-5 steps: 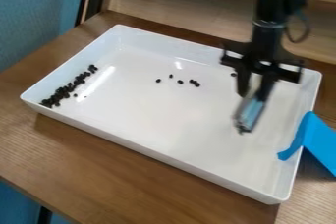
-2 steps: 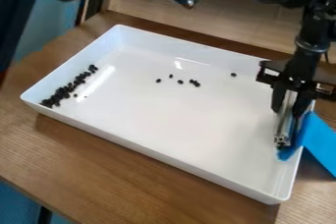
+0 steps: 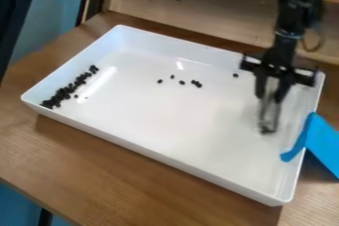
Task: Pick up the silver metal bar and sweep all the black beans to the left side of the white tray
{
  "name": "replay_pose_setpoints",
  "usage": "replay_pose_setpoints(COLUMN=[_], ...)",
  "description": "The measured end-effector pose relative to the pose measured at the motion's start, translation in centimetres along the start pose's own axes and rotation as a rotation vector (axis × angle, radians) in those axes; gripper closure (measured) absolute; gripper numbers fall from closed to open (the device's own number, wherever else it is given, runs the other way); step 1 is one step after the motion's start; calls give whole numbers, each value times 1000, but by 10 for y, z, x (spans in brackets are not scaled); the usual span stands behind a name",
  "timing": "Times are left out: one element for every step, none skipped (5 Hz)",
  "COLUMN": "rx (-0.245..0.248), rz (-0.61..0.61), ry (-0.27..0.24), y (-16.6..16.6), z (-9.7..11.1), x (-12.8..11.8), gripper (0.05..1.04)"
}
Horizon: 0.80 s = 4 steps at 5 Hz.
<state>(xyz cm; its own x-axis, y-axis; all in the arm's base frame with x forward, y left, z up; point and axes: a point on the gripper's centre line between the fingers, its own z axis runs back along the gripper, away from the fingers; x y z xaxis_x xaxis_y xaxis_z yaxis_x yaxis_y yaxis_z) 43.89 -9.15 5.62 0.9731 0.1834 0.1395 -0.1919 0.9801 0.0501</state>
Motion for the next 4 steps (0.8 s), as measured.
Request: replay_pose_setpoints(rx=[5, 2, -9, -7], rz=[13, 1, -4, 37], ry=[2, 16, 12, 10], y=[25, 36, 54, 90], z=[-3, -8, -9, -11], x=[10, 10, 10, 9], gripper=[745, 745, 745, 745])
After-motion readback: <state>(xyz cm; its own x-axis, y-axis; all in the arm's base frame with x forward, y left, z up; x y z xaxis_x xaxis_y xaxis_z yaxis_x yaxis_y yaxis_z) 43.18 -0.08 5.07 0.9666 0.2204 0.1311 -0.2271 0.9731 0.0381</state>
